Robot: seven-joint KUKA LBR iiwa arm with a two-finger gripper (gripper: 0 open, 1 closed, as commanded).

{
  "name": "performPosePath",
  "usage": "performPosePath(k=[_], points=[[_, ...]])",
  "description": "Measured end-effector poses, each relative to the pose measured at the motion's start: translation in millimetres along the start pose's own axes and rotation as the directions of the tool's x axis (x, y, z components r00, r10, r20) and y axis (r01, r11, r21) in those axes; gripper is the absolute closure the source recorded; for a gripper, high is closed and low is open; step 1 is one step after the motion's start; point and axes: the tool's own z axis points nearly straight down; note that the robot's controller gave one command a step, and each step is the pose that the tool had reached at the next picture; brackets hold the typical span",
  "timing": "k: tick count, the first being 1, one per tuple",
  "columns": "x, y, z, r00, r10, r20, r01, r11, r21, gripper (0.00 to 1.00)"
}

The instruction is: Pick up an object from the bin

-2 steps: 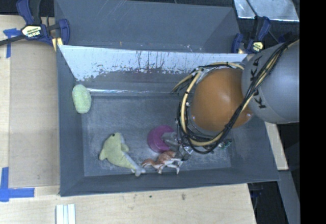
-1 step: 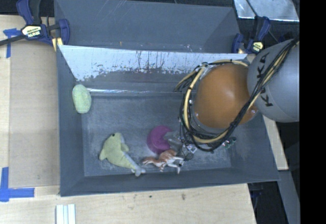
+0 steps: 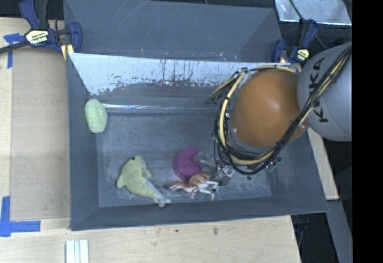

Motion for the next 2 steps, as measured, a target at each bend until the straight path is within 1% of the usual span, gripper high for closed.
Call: performPosePath(k=[2], points=[[-0.9,-0.7,-22.0,1.0,0.001,0.003,-0.001,1.0,0.003,1.0]])
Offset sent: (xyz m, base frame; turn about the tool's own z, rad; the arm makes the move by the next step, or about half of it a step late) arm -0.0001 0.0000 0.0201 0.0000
